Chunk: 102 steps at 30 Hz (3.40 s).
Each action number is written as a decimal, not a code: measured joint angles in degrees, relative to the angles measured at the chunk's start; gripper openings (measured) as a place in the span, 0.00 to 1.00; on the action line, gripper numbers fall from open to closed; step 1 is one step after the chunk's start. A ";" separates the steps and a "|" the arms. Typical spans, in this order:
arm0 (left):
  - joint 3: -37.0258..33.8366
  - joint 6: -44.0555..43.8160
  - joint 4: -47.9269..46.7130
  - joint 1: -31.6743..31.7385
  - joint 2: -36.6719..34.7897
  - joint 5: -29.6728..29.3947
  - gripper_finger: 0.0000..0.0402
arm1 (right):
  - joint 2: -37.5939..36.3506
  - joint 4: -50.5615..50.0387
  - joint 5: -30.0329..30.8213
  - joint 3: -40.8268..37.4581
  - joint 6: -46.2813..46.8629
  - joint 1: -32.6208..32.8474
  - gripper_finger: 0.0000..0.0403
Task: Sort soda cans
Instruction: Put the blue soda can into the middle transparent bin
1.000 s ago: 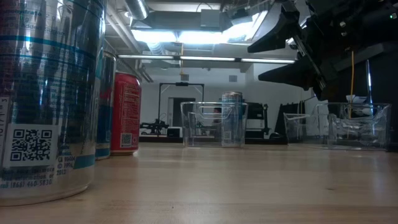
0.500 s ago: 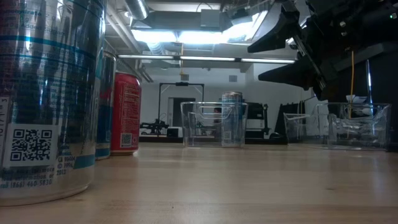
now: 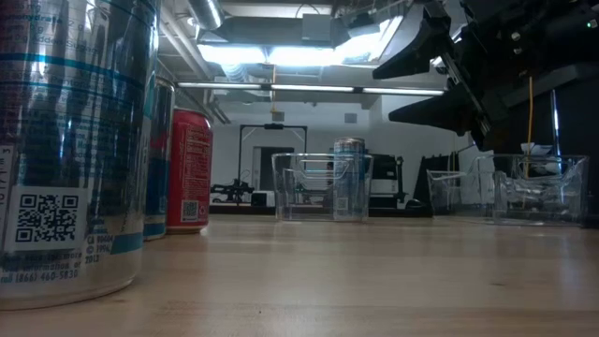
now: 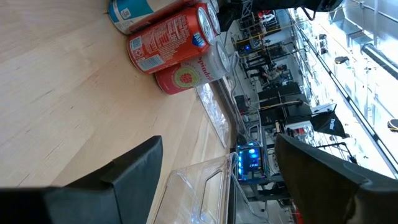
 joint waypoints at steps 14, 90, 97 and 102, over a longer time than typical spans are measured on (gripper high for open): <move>17.12 6.99 -13.59 7.25 -1.31 -7.05 0.57 | 0.00 0.11 0.00 0.01 -0.90 0.00 0.77; 61.54 97.65 14.49 93.33 51.87 -2.97 0.57 | 8.02 -0.06 8.06 0.04 -1.69 0.00 0.77; 63.81 96.40 14.74 94.88 56.54 2.47 0.57 | 8.68 1.22 9.03 0.04 -1.85 0.00 0.77; 63.87 94.70 15.11 95.22 58.49 2.49 0.57 | 8.68 1.29 9.03 0.04 -1.90 0.00 0.77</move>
